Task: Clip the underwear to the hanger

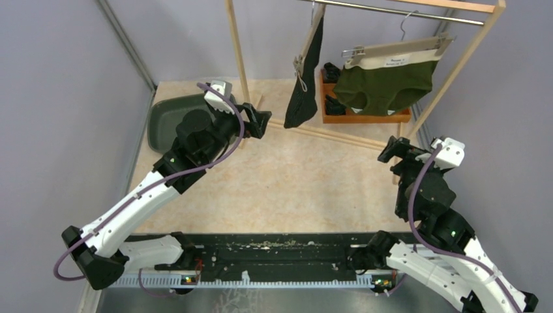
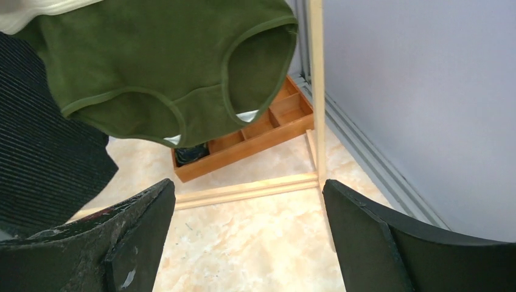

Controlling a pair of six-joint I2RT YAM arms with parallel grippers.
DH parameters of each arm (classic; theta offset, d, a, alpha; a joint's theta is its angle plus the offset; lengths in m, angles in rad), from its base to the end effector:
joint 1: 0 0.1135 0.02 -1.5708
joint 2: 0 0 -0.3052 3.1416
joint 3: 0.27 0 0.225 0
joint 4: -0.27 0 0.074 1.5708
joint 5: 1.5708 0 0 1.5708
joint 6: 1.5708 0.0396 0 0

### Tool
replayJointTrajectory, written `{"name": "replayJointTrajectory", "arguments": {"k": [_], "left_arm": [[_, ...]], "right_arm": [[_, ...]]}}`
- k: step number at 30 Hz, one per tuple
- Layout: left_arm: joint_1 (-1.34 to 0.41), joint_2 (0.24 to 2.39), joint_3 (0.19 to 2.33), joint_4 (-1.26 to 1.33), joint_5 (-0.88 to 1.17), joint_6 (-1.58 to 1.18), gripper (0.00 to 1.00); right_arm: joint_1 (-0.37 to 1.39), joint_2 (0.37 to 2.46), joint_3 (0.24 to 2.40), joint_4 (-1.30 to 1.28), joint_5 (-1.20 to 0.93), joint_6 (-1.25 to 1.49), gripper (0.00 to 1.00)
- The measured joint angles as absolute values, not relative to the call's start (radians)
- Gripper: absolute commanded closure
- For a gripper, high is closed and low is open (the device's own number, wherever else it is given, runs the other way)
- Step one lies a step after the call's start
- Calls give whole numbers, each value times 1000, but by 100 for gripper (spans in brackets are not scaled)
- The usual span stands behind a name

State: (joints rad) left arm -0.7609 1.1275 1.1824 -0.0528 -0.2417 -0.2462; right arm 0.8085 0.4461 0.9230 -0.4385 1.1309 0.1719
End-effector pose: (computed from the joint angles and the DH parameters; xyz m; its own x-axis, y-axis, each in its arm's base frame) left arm 0.1621 -0.1412 0.4613 -0.1195 -0.2130 -0.9697 0.4816 0.8417 -0.2442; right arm 0.0263 -0.0243 0.4015 0.0802 0.1895 -0.9786 0.3072 0.9293 0.2052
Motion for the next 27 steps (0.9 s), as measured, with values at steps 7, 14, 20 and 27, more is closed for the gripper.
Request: {"name": "replayJointTrajectory", "arguments": {"k": [7,14,20,27], "left_arm": [[-761,1052,1128,-49,-291,-240,0],[-761,1011,1122,-8,-310,-222,0],[-761,1006,1074,44,-304,-199,0],[-761,1001,1046,100,-304,-185,0]], "right_arm": [[809,414,909,-464,1163,175,8],[809,416,896,-461,1162,165,8],[809,416,896,-458,1163,161,8],[809,418,896,-423,1163,128,8]]}}
